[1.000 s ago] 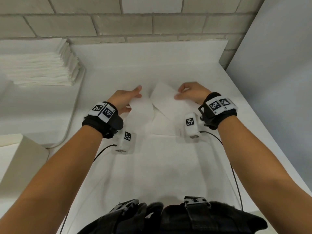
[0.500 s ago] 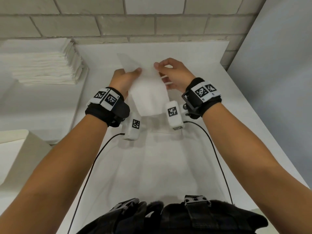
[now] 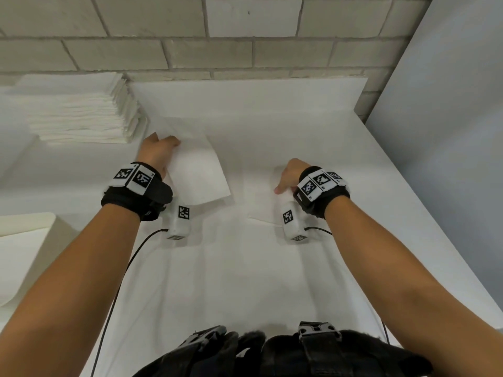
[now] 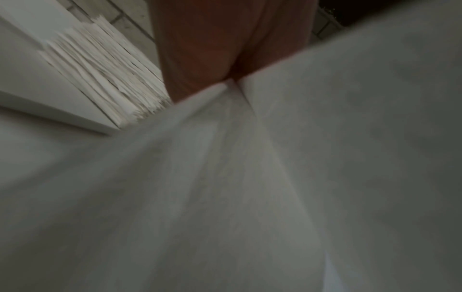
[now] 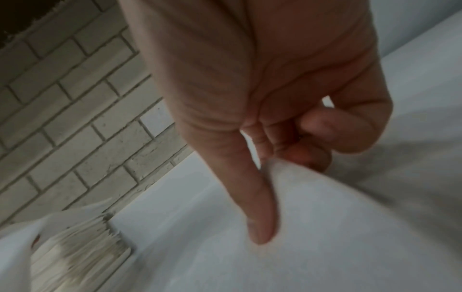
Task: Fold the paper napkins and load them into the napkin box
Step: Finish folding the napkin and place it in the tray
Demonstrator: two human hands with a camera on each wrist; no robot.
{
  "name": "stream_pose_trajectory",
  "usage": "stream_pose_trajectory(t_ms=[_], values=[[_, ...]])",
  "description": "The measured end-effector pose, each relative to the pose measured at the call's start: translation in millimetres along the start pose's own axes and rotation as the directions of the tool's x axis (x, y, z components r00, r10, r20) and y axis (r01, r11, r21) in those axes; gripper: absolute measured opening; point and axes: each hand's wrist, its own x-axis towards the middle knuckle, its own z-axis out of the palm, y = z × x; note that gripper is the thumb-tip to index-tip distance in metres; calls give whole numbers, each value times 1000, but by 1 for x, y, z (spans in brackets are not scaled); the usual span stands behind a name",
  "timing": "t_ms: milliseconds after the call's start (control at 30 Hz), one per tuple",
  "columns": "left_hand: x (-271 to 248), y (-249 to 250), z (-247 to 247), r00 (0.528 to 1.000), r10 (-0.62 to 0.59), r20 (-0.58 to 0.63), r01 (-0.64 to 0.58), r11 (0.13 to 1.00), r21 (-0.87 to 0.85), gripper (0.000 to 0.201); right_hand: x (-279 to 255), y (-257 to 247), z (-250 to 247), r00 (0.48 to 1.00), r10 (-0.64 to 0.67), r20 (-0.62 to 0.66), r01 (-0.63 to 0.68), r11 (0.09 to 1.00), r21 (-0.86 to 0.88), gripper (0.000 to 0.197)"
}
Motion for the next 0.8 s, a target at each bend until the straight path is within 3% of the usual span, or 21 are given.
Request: stream_pose_trajectory(t_ms=[100, 200, 300, 467, 567, 700, 800], values=[[-1, 0, -2, 1000, -21, -3, 21, 1000, 8, 13, -3, 7, 3, 997, -65, 32, 63, 997, 39, 51], [-2, -3, 2, 1000, -21, 19, 21, 1000, 12, 19, -12, 9, 8, 990, -138, 41, 137, 990, 12, 51], [-2, -7, 8, 999, -19, 50, 19, 1000, 5, 13, -14, 11, 8, 977, -211, 30, 211, 977, -14, 43], [-2, -4, 9, 997, -10, 80, 11, 1000, -10, 13, -17, 15, -13, 952, -304, -40, 300, 897, 325, 35], [0, -6, 7, 996, 26, 81, -27, 1000, 5, 38, -19, 11, -30, 932, -337, -135, 361, 817, 450, 32], [-1, -12, 1, 984, 167, 65, -169, 986, 16, 71, -22, 2, -41, 878, -372, -300, 478, 703, 527, 30], [-4, -13, -1, 972, 213, 101, -215, 976, 16, 66, -22, -10, -49, 882, -345, -322, 470, 698, 540, 32]])
